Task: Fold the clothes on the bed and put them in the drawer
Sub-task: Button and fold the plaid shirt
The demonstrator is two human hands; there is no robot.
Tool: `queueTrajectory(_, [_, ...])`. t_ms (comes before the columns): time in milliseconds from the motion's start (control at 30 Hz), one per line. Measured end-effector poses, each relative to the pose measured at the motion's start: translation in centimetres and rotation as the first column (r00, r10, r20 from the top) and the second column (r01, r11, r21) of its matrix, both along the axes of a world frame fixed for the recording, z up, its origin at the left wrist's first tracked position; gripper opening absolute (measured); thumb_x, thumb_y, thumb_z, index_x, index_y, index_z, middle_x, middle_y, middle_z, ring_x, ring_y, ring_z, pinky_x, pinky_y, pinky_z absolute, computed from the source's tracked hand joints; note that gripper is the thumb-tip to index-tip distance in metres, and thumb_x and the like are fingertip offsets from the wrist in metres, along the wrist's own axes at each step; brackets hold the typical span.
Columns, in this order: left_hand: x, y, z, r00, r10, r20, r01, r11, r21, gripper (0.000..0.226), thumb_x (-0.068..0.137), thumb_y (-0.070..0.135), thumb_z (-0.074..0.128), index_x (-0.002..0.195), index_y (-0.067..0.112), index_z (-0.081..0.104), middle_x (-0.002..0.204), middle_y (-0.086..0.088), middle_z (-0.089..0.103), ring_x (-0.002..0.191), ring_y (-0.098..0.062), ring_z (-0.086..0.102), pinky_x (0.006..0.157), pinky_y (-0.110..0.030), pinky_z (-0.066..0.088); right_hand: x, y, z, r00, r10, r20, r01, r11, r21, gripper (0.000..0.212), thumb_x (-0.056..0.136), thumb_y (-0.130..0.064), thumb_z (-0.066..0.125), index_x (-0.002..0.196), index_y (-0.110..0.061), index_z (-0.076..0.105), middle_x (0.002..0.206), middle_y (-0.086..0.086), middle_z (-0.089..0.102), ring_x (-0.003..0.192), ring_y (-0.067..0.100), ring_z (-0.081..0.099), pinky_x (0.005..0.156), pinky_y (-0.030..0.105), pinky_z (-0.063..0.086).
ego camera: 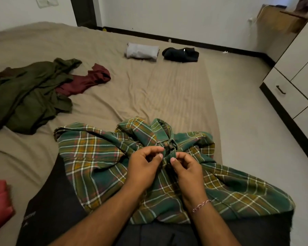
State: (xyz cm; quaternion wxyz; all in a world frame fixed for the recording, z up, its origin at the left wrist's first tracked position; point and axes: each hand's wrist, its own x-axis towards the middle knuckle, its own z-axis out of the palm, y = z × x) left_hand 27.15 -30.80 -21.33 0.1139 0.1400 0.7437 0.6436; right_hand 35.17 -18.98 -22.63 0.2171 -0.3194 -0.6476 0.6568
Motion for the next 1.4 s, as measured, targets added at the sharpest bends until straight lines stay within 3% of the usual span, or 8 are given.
queueTrajectory(100, [-0.4,0.4,-0.1,0.999,0.032,0.014,-0.033,0.999,0.038,0.026,0.088,0.004,0.079,0.091,0.029,0.077,0.084,0.005,0.077,0.077,0.001,0.069,0.073,-0.013,0.053,-0.6,0.0,0.0,0.999,-0.004,-0.035,0.005,1.0,0.016,0.016,0.094,-0.006,0.072,0.099,-0.021,0.075,0.1,0.006,0.077,0.097,0.027,0.073,0.094,0.051,0.058])
queueTrajectory(300, [-0.6,0.6,-0.6,1.0,0.016,0.016,-0.018,0.996,0.091,0.027,0.092,0.002,0.073,0.095,0.028,0.08,0.096,0.011,0.079,0.096,-0.001,0.072,0.085,-0.014,0.054,-0.9,-0.1,-0.1,0.997,-0.03,-0.076,0.036,0.996,0.083,0.021,0.092,-0.004,0.074,0.098,-0.024,0.076,0.098,-0.007,0.078,0.097,0.012,0.073,0.093,0.038,0.059])
queueTrajectory(500, [-0.6,0.7,-0.6,0.997,0.076,0.012,-0.077,0.987,0.14,0.024,0.086,0.004,0.081,0.09,0.028,0.079,0.088,0.011,0.079,0.088,-0.005,0.074,0.079,-0.017,0.056,-0.6,-0.7,0.2,0.987,-0.005,-0.16,0.053,0.954,0.296,0.031,0.089,0.0,0.076,0.094,-0.031,0.076,0.098,-0.005,0.077,0.097,0.009,0.072,0.088,0.024,0.057])
queueTrajectory(833, [-0.9,0.8,-1.1,0.998,0.046,-0.036,-0.042,0.993,0.109,0.015,0.09,0.006,0.077,0.095,0.02,0.081,0.094,0.007,0.079,0.094,-0.004,0.073,0.085,-0.018,0.057,-1.1,-0.9,-0.2,0.981,-0.006,-0.196,0.067,0.951,0.302,0.04,0.086,0.006,0.076,0.091,-0.033,0.075,0.098,-0.001,0.076,0.094,0.006,0.072,0.084,0.016,0.054])
queueTrajectory(1000, [-1.2,1.0,-1.6,0.997,0.054,-0.048,-0.051,0.997,0.063,0.013,0.09,0.005,0.076,0.097,0.014,0.081,0.095,0.003,0.078,0.092,-0.004,0.072,0.084,-0.019,0.057,-1.1,-0.8,-0.4,0.987,0.031,-0.156,0.021,0.945,0.326,0.042,0.087,0.003,0.077,0.091,-0.039,0.074,0.099,-0.01,0.076,0.096,0.003,0.071,0.087,0.019,0.056])
queueTrajectory(1167, [-1.4,1.3,-1.7,0.991,0.061,0.119,-0.078,0.987,0.141,0.012,0.087,0.0,0.078,0.088,0.012,0.077,0.077,-0.002,0.075,0.07,-0.006,0.068,0.067,-0.019,0.056,-1.4,-0.6,-0.8,0.988,0.023,-0.152,0.027,0.948,0.318,0.039,0.092,0.003,0.07,0.094,-0.036,0.075,0.102,-0.009,0.076,0.099,0.007,0.071,0.092,0.031,0.058])
queueTrajectory(1267, [-1.5,1.3,-1.8,0.982,0.036,0.188,-0.066,0.985,0.158,0.008,0.087,0.002,0.079,0.085,0.01,0.078,0.076,-0.005,0.076,0.069,-0.008,0.069,0.065,-0.02,0.055,-1.6,-0.3,-1.4,0.991,0.019,-0.136,0.024,0.95,0.312,0.035,0.093,-0.002,0.07,0.095,-0.036,0.076,0.1,-0.006,0.077,0.096,0.014,0.073,0.089,0.039,0.06])
queueTrajectory(1400, [-1.6,1.3,-1.8,0.975,-0.008,0.222,-0.027,0.987,0.157,0.002,0.088,0.004,0.079,0.088,0.006,0.079,0.081,-0.009,0.078,0.074,-0.017,0.074,0.07,-0.027,0.06,-1.6,-0.2,-1.6,0.992,0.034,-0.121,0.008,0.945,0.327,0.033,0.09,-0.002,0.075,0.098,-0.034,0.076,0.098,-0.009,0.078,0.094,0.008,0.073,0.088,0.031,0.061])
